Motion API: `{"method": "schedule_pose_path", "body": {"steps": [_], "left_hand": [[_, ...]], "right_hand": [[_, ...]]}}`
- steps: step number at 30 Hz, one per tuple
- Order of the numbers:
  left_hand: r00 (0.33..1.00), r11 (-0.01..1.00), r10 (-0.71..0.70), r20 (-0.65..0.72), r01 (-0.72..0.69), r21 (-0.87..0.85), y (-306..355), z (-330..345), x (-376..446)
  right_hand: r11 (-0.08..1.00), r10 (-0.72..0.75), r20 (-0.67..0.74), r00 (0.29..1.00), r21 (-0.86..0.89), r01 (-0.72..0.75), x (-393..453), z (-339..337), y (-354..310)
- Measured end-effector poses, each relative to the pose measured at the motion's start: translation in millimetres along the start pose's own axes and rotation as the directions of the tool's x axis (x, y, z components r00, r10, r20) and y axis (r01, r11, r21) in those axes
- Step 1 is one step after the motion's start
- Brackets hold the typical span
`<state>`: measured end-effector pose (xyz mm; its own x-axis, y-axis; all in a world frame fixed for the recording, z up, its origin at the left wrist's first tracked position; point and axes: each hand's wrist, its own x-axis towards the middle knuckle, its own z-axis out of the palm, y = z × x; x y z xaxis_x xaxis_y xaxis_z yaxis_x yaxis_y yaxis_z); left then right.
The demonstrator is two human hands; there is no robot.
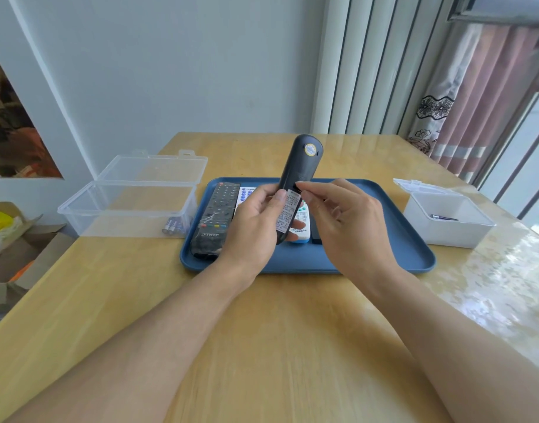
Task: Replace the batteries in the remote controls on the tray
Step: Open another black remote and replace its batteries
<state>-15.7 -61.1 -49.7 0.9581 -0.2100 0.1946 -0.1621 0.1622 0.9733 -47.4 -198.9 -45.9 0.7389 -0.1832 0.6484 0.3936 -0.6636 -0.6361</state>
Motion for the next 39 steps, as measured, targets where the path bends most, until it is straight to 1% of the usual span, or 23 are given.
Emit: {"method": "schedule_pose_path", "body": {"steps": [2, 5, 7, 10, 13, 16, 18, 21, 24, 27, 30, 33, 36, 37, 39], "left_hand": [[1.0, 1.0, -0.005, -0.009, 0.006, 0.014, 0, 0, 0], [1.0, 0.999, -0.003, -0.015, 0.003, 0.037, -1, -1, 0], [1.0, 0.999, -0.022, -0.008, 0.022, 0.033, -1, -1, 0], [0.997, 0.997, -0.077, -0.013, 0.077, -0.027, 0, -1, 0], [0.992, 0.989, -0.121, -0.036, 0.117, -0.094, 2, -2, 2], [0.991, 0.99, -0.119, -0.065, 0.113, -0.082, 1, -2, 4], [0.99, 0.99, -0.126, -0.065, 0.121, -0.071, 0, -1, 3], [0.989, 0.991, -0.129, -0.068, 0.125, -0.056, -1, -1, 2], [0.989, 0.991, -0.125, -0.073, 0.122, -0.05, 0, -2, 3], [0.989, 0.99, -0.131, -0.061, 0.128, -0.053, 1, -2, 2], [0.988, 0.991, -0.135, -0.071, 0.134, -0.015, -2, -1, 3], [0.983, 0.986, -0.163, -0.088, 0.16, -0.045, -2, -1, 2], [0.979, 0.983, -0.172, -0.105, 0.163, -0.089, -2, 0, 3], [0.977, 0.98, -0.173, -0.121, 0.158, -0.121, 0, -1, 3], [0.974, 0.973, -0.169, -0.154, 0.14, -0.183, 3, -3, 5]], "right_hand": [[1.0, 0.022, 0.029, 0.999, 0.006, -0.023, 2, -2, -1], [0.988, 0.112, 0.128, 0.985, 0.091, -0.124, 4, -5, -5], [0.978, 0.143, 0.16, 0.977, 0.127, -0.164, 6, -7, -6], [0.966, 0.153, 0.207, 0.966, 0.174, -0.19, 6, -9, -7], [0.947, 0.131, 0.297, 0.946, 0.243, -0.208, 5, -10, -9], [0.932, 0.139, 0.315, 0.939, 0.278, -0.232, 5, -11, -10], [0.937, 0.165, 0.294, 0.941, 0.252, -0.243, 6, -9, -8], [0.952, 0.219, 0.26, 0.941, 0.154, -0.264, 5, -5, -3], [0.948, 0.274, 0.258, 0.926, 0.088, -0.305, 7, -4, 3], [0.947, 0.293, 0.257, 0.921, 0.059, -0.317, 8, -5, 5], [0.944, 0.297, 0.241, 0.924, 0.07, -0.322, 9, -8, 4], [0.935, 0.301, 0.3, 0.905, 0.093, -0.341, 8, -8, 1], [0.886, 0.344, 0.387, 0.855, 0.167, -0.432, 7, -8, -1], [0.88, 0.358, 0.409, 0.839, 0.153, -0.45, 9, -11, 1], [0.896, 0.384, 0.425, 0.82, 0.042, -0.442, 14, -19, 5]]}}
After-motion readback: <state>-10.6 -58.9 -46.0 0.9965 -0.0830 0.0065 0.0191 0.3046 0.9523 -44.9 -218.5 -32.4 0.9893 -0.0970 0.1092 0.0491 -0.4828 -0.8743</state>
